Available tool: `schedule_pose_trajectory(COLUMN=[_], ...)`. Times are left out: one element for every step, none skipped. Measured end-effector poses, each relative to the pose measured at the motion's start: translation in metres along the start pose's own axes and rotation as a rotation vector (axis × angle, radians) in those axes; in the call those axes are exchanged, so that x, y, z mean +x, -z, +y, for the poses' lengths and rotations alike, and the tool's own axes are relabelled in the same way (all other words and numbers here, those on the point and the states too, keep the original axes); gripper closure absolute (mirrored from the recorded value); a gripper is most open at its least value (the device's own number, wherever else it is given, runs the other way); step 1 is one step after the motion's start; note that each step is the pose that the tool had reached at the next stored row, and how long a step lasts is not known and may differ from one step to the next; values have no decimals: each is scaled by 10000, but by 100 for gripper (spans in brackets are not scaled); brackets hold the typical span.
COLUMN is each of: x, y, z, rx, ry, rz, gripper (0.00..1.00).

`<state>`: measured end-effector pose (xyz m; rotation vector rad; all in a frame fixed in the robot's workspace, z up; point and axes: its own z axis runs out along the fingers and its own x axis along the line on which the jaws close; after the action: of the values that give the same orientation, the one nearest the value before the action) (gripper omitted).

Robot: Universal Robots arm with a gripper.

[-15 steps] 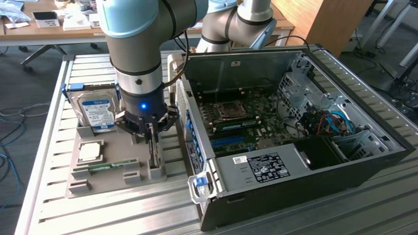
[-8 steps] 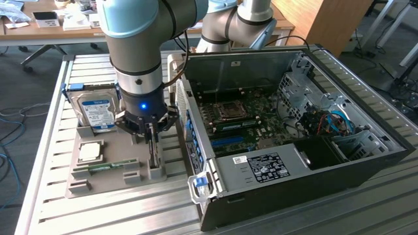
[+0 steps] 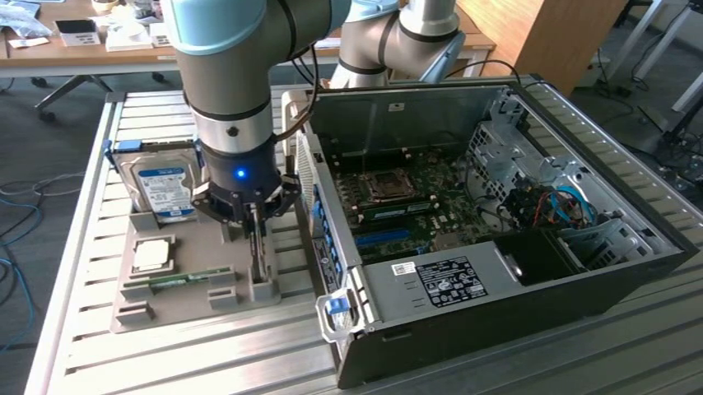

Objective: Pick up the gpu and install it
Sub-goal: 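Pick up the gpu and move the gpu toward the slot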

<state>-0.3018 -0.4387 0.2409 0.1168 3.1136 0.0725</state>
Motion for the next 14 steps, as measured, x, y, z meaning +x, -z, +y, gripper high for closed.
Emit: schedule_pose_trajectory(x=[0, -1, -1, -1, 0, 0, 0, -1, -1, -1, -1, 0, 0, 0], y=[5, 5, 5, 5, 5, 6, 7, 8, 8, 7, 7, 6, 6, 6], z=[0, 0, 0, 0, 0, 0, -1, -1, 0, 0, 0, 0, 0, 0], rx=[-3, -6, -8, -7, -7, -6, -22, -93, -123, -123, -124, -125, -125, -126], ry=[0, 0, 0, 0, 0, 0, -1, -2, -7, -9, -10, -10, -10, -9], rz=[0, 0, -1, 0, 0, 1, 5, 10, 12, 11, 11, 10, 10, 10], gripper=[73, 73, 73, 73, 73, 73, 73, 73, 73, 73, 73, 73, 73, 73])
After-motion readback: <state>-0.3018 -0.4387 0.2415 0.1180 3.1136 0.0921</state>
